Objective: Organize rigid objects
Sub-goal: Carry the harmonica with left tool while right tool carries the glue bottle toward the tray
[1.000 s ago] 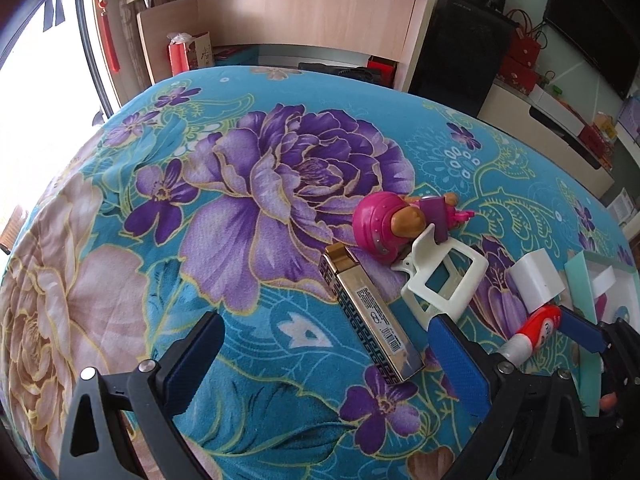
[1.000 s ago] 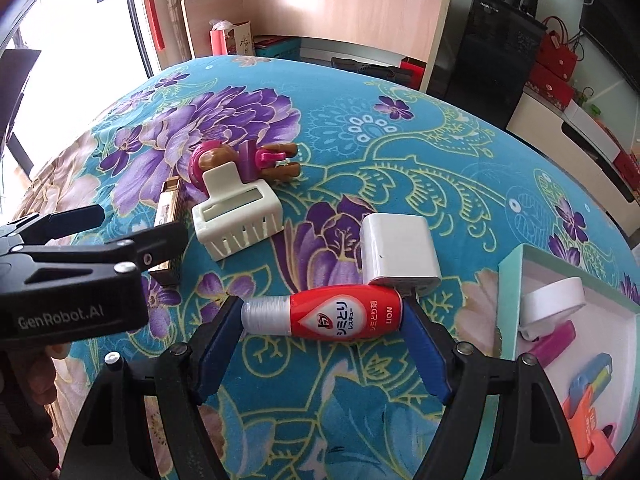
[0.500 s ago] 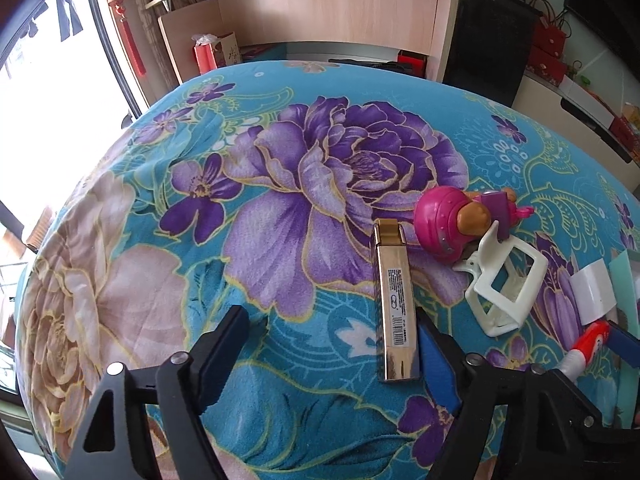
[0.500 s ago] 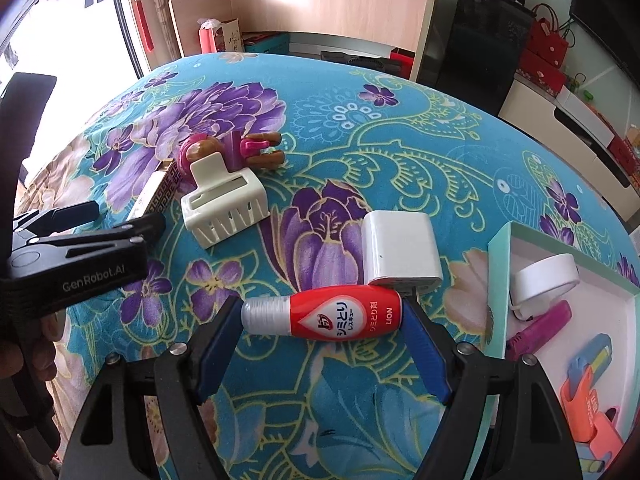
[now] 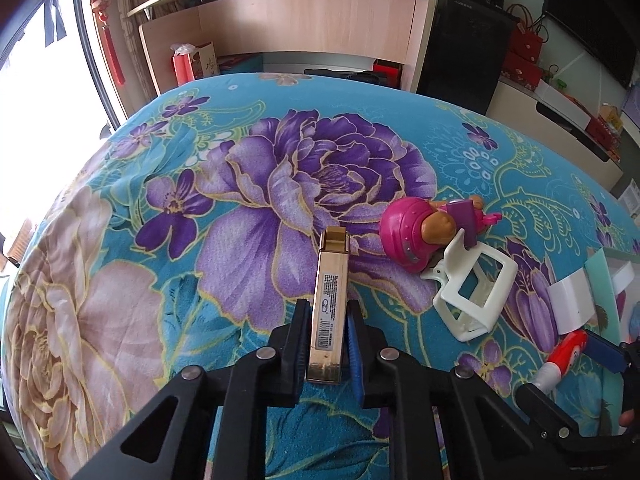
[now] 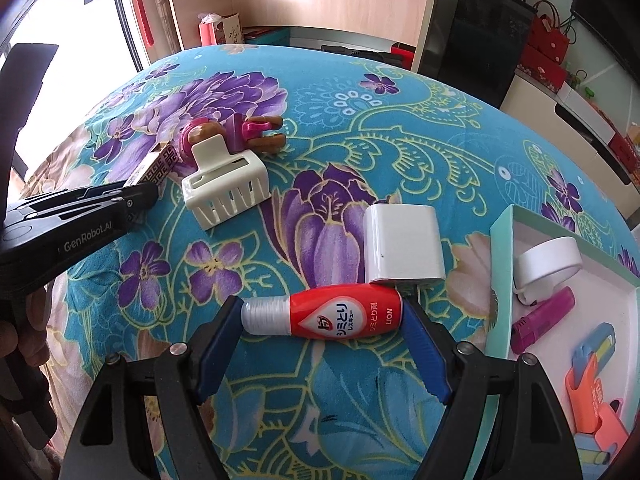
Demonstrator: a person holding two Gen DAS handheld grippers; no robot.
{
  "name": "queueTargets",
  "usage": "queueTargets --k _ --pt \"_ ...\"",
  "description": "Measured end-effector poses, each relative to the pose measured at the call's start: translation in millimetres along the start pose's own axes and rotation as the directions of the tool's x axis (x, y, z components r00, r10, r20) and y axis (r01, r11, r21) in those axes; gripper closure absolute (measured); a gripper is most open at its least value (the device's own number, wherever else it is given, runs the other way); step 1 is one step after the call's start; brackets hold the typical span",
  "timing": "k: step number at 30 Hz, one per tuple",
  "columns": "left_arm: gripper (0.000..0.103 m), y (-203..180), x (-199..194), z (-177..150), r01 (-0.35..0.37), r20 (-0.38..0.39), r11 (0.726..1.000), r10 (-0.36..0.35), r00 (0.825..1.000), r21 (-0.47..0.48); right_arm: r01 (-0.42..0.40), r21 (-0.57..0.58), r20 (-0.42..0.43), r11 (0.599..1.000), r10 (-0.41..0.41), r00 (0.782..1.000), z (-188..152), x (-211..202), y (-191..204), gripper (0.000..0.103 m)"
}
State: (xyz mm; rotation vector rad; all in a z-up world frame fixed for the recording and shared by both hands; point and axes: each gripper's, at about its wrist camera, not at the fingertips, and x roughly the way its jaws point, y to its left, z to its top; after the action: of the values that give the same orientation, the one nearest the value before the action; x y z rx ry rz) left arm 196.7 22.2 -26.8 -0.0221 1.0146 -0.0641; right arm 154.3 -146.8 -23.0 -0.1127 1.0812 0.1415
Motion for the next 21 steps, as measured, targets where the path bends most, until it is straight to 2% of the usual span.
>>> queueTargets --k 10,21 --pt "0.085 2.2 -0.3 -0.9 0.015 -0.004 1.000 -0.015 1.000 -0.013 0.011 0.011 -0.012 1.000 -0.011 1.000 -0.4 0.4 1.6 0.024" --pt "0.085 1.8 -0.8 -0.4 0.014 -0.004 1.000 -0.014 1.000 -0.015 0.022 -0.049 -0.004 0.999 -0.022 1.000 -3.8 -7.6 17.3 0.024"
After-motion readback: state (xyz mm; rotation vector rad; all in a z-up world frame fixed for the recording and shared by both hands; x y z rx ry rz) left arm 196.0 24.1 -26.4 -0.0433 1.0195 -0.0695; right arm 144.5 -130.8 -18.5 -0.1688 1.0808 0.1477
